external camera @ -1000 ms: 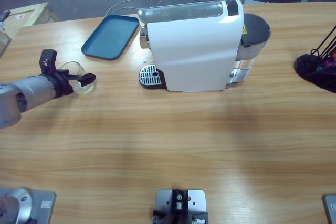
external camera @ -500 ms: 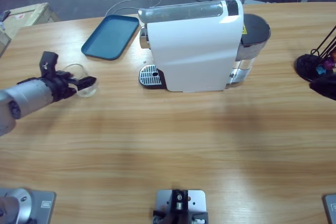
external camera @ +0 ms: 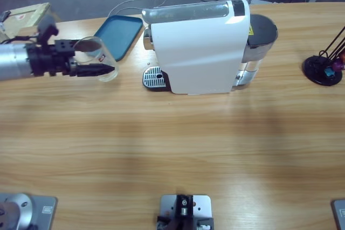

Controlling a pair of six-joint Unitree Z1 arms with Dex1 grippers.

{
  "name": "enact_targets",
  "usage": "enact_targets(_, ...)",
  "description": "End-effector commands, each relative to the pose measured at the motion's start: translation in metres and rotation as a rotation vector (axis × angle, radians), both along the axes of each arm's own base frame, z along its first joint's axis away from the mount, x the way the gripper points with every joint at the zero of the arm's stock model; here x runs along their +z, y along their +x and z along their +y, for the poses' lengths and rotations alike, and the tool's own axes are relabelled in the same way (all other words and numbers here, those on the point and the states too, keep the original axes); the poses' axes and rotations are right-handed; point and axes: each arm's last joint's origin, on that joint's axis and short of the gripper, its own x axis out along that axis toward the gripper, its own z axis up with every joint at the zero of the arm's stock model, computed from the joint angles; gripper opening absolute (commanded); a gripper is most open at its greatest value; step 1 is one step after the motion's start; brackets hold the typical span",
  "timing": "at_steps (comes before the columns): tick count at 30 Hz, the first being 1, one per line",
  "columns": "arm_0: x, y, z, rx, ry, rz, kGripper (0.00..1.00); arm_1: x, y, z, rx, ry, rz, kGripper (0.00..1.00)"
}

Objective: Pour coffee

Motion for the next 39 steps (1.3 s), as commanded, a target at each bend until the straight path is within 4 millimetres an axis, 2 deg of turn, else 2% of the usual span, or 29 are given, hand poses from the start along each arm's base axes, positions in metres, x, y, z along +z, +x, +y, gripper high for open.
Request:
enact_targets(1, -0.029, 0.034, -0.032, -0.081, 0.118, 0.054, 0.000, -0.009, -0.001, -0.001, -0.010, -0.042, 0.016, 1.000)
enact_targets(6, -0.043, 0.044, -0.063, -0.191, 0.096, 0.062, 0.000, -0.012, 0.000, 0.001, -0.005, -0.054, 0.029, 1.000)
enact_targets(10, -0.053, 0.051, -0.073, -0.207, 0.099, 0.077, 0.000, -0.014, 0.000, 0.001, -0.006, -0.060, 0.032, 1.000)
enact_targets(19, -0.057, 0.056, -0.098, -0.202, 0.157, 0.066, 0.000, -0.020, 0.002, 0.005, -0.010, -0.075, 0.045, 1.000)
enact_targets(35, -0.061, 0.054, -0.120, -0.211, 0.243, 0.096, 0.000, -0.022, 0.004, 0.008, -0.014, -0.072, 0.047, 1.000)
enact_targets(36, -0.061, 0.055, -0.120, -0.211, 0.245, 0.099, 0.091, -0.022, 0.004, 0.008, -0.014, -0.072, 0.047, 1.000)
enact_targets(37, -0.061, 0.055, -0.120, -0.210, 0.248, 0.100, 0.612, -0.022, 0.004, 0.009, -0.014, -0.072, 0.047, 1.000)
enact_targets(38, -0.062, 0.053, -0.119, -0.212, 0.250, 0.099, 0.867, -0.022, 0.004, 0.009, -0.014, -0.072, 0.049, 1.000)
enact_targets(39, -0.062, 0.051, -0.118, -0.213, 0.248, 0.098, 0.902, -0.022, 0.004, 0.009, -0.013, -0.073, 0.049, 1.000)
